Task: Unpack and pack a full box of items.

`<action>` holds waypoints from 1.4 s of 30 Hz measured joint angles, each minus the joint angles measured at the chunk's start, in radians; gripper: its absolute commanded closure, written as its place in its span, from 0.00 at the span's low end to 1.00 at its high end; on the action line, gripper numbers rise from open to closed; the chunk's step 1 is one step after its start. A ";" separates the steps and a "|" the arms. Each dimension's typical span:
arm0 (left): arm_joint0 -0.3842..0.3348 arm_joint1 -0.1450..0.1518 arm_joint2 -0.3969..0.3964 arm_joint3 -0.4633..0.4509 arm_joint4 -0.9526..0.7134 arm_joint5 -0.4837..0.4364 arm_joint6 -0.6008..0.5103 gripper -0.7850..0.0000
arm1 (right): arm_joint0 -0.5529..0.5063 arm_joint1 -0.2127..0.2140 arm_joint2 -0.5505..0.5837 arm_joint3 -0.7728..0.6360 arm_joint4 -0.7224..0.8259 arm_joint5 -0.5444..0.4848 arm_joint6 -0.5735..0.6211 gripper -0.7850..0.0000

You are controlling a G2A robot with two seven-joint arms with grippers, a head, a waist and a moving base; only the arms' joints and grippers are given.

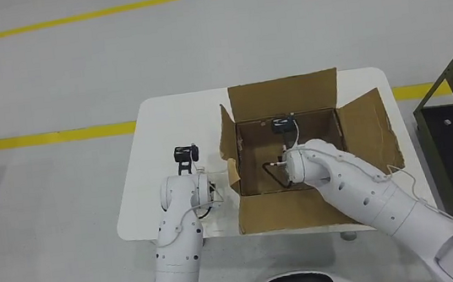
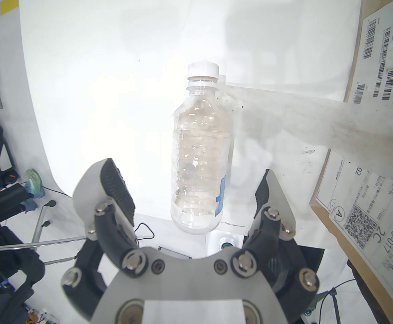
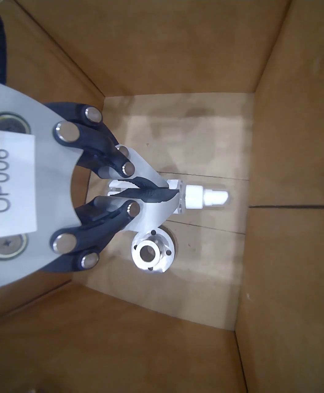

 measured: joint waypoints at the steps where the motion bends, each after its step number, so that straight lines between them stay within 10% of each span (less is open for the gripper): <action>1: 0.000 0.000 0.000 0.000 0.000 0.000 0.000 0.00 | -0.001 -0.003 -0.002 0.008 0.000 -0.004 -0.006 0.63; 28: 0.000 0.000 0.000 0.000 0.000 0.000 0.000 0.00 | 0.050 -0.078 -0.013 0.254 0.047 -0.138 -0.066 0.58; 34: 0.000 0.000 0.000 0.000 0.000 0.000 0.000 0.00 | 0.070 -0.101 -0.021 0.313 0.060 -0.153 -0.077 1.00; 42: 0.000 0.000 0.000 0.000 0.000 0.000 0.000 0.00 | 0.077 -0.107 0.009 0.278 0.059 -0.164 -0.118 1.00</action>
